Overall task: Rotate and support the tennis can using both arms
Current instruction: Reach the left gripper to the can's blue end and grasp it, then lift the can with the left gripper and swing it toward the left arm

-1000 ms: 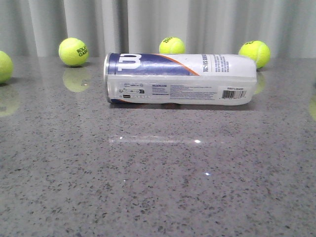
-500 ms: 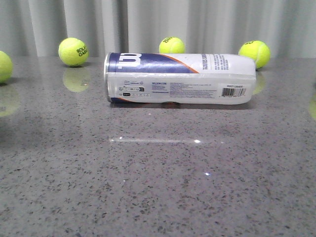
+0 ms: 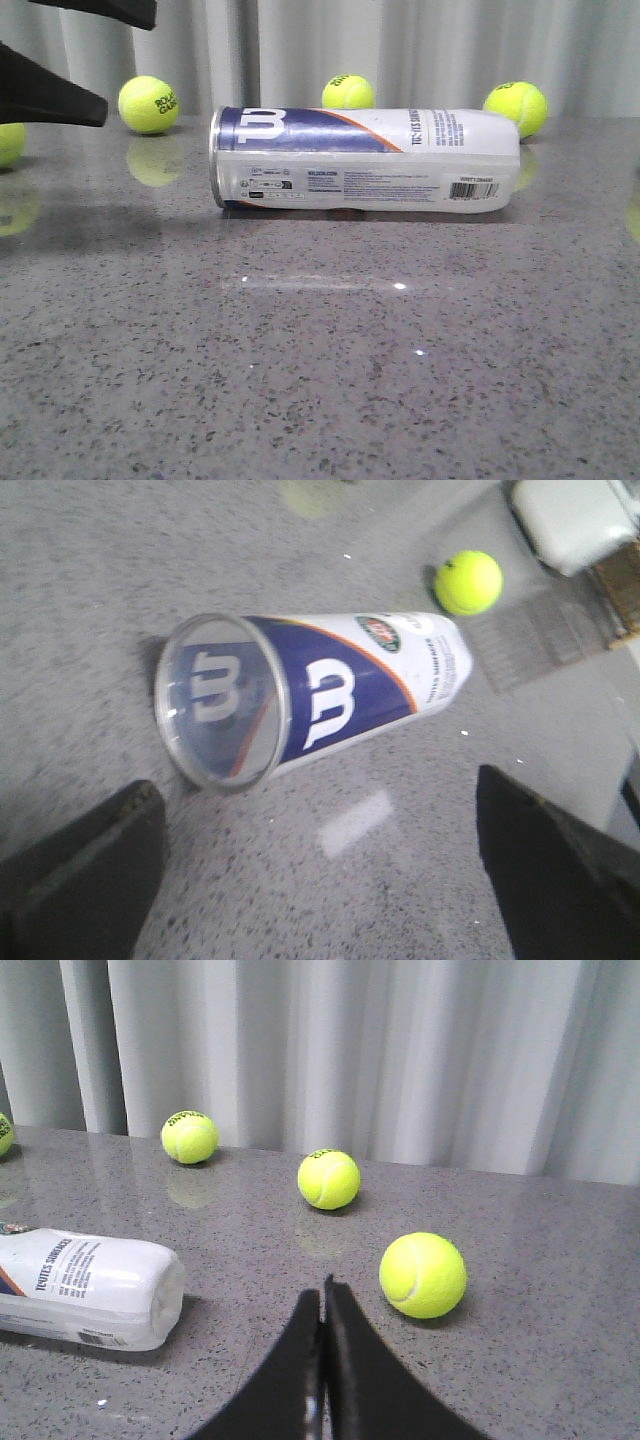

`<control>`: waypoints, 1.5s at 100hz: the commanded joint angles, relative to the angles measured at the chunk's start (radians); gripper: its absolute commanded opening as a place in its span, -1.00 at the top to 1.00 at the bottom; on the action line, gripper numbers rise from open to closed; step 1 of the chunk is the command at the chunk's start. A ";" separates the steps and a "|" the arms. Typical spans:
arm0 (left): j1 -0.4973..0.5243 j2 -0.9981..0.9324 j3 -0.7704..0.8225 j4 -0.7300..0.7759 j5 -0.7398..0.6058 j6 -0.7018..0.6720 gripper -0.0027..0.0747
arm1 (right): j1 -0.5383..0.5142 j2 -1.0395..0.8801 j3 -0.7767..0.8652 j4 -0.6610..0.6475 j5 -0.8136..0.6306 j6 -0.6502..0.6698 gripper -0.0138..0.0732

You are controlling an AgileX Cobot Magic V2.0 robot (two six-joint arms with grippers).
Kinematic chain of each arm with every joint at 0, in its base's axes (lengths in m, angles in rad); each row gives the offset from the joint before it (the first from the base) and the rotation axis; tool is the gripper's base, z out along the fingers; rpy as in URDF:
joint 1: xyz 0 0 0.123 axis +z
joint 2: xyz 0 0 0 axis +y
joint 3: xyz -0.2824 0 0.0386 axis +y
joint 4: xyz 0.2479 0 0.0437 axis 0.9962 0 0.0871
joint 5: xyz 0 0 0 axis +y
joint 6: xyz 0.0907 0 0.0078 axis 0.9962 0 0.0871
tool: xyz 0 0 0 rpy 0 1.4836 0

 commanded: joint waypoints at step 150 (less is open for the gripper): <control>-0.191 0.017 -0.288 -0.006 0.204 0.024 0.99 | -0.009 0.008 -0.026 0.002 -0.077 -0.001 0.84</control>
